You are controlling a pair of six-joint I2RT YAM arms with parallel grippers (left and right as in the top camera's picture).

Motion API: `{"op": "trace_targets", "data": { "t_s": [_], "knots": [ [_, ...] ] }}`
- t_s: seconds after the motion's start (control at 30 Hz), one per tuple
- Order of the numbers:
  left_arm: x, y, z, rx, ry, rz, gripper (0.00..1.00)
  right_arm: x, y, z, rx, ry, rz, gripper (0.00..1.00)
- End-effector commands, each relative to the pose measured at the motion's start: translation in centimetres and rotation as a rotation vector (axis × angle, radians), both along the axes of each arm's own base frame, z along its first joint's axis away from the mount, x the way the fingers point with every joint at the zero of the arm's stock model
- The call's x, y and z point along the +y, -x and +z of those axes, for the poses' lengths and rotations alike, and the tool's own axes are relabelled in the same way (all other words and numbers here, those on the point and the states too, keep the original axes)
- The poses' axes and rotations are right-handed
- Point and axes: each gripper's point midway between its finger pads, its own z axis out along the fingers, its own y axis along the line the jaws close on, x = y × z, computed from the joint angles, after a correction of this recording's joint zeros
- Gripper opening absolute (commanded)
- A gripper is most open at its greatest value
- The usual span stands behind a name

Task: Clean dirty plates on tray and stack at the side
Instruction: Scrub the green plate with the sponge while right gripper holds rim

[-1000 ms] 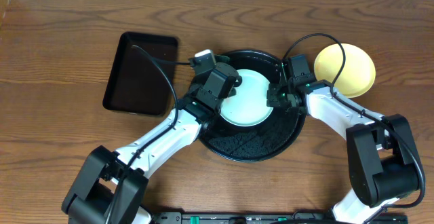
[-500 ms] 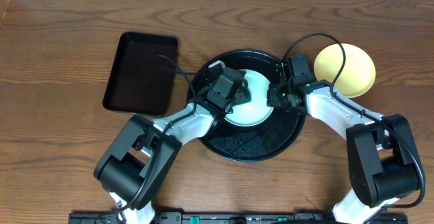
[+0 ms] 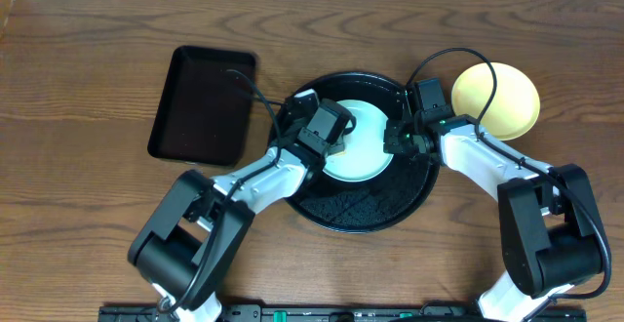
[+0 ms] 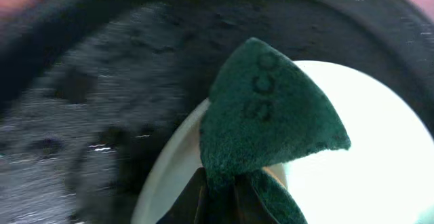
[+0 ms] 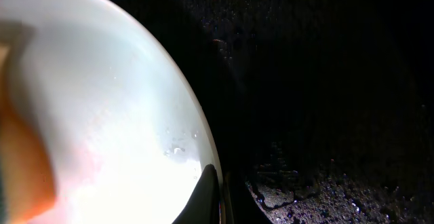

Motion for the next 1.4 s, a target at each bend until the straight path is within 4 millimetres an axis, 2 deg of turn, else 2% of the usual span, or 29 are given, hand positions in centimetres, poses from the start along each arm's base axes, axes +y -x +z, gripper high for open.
{"op": "trace_targets", "data": {
  "t_s": [0.0, 0.2, 0.3, 0.57, 0.73, 0.93, 1.07, 1.13, 1.23, 1.27, 1.37],
  "knots": [
    [5.6, -0.5, 1.9, -0.088, -0.218, 0.124, 0.08, -0.8, -0.3, -0.2, -0.004, 0.041, -0.011, 0.01],
    [5.8, -0.8, 5.7, -0.166, -0.186, 0.151, 0.08, -0.8, -0.3, -0.2, -0.004, 0.041, -0.011, 0.01],
    [5.2, -0.8, 6.5, -0.182, -0.136, 0.156, 0.08, -0.8, -0.3, -0.2, -0.003, 0.041, -0.011, 0.01],
    [-0.9, 0.1, 5.6, -0.055, 0.260, 0.137, 0.08, -0.7, -0.4, -0.2, -0.009, 0.039, -0.009, 0.01],
    [-3.4, 0.5, 4.8, -0.051, 0.295, 0.080, 0.08, -0.7, -0.4, -0.2, -0.007, 0.039, -0.009, 0.01],
    [-4.8, 1.0, 1.8, -0.017, 0.271, 0.051, 0.08, -0.6, -0.3, -0.2, -0.008, 0.039, -0.008, 0.01],
    [-4.3, 1.3, -0.4, 0.018, 0.206, 0.029, 0.08, -0.6, -0.2, -0.3, -0.002, 0.041, -0.008, 0.01],
    [-3.4, 1.4, -1.2, 0.023, 0.143, 0.016, 0.08, -0.7, -0.2, -0.3, -0.001, 0.042, -0.008, 0.01],
    [-1.0, 1.7, -1.8, 0.040, 0.049, 0.066, 0.08, -0.7, -0.2, -0.3, -0.001, 0.042, -0.008, 0.01],
    [0.6, 1.9, -2.0, 0.056, -0.003, 0.097, 0.08, -0.7, -0.2, -0.3, -0.001, 0.042, -0.008, 0.01],
    [3.0, 2.0, -1.5, 0.055, -0.098, 0.121, 0.08, -0.7, -0.2, -0.3, -0.001, 0.042, -0.008, 0.01]
  ]
}}
